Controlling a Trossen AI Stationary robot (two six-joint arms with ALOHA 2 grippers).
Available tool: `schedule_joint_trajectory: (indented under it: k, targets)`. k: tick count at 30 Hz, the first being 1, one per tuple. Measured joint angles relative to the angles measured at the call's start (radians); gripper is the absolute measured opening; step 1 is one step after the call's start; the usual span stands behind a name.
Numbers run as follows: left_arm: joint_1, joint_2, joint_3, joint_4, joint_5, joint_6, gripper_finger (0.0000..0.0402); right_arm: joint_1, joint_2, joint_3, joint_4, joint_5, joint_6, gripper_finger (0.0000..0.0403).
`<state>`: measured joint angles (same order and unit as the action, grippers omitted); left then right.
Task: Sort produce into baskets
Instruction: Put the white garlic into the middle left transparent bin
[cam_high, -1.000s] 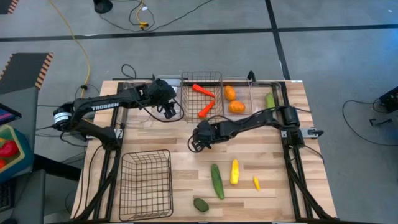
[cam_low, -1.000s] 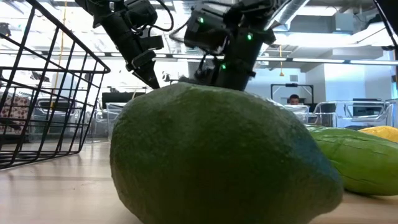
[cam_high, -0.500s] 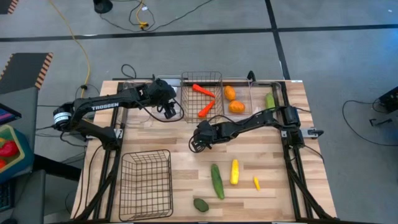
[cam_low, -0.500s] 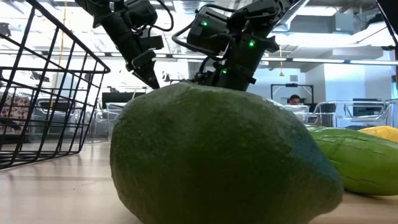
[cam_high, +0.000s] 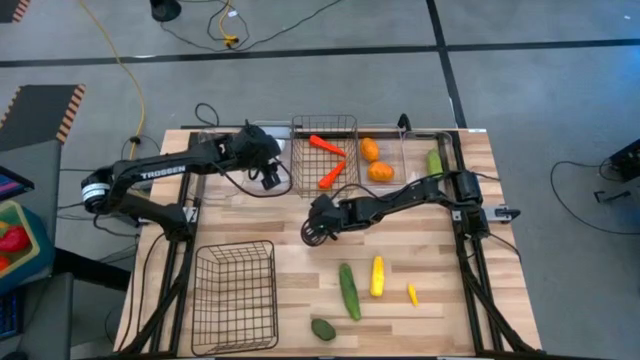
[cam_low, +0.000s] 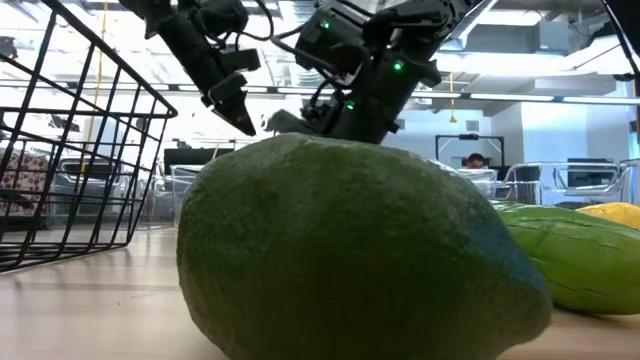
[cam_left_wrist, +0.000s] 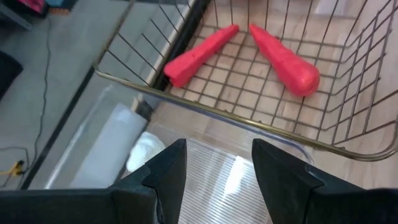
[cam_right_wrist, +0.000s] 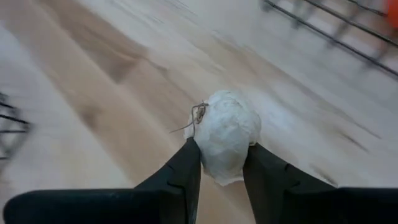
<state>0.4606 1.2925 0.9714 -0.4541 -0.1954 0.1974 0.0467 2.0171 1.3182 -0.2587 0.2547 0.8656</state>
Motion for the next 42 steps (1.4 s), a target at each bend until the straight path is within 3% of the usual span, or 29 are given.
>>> schedule_joint_trajectory:
  k: [15, 30, 42]
  targets:
    - [0.0, -0.252, 0.0, -0.007, 0.006, 0.002, 0.0171, 0.0, 0.0, 0.001, 0.436, -0.207, -0.056, 0.0131]
    - [0.0, -0.458, 0.0, -0.061, 0.008, -0.01, 0.0171, -0.081, -0.001, 0.002, 0.741, -0.208, -0.174, 0.0132]
    - [0.0, -0.486, 0.0, -0.088, 0.01, -0.025, 0.0171, -0.191, -0.003, 0.003, 0.771, -0.206, -0.22, 0.0132]
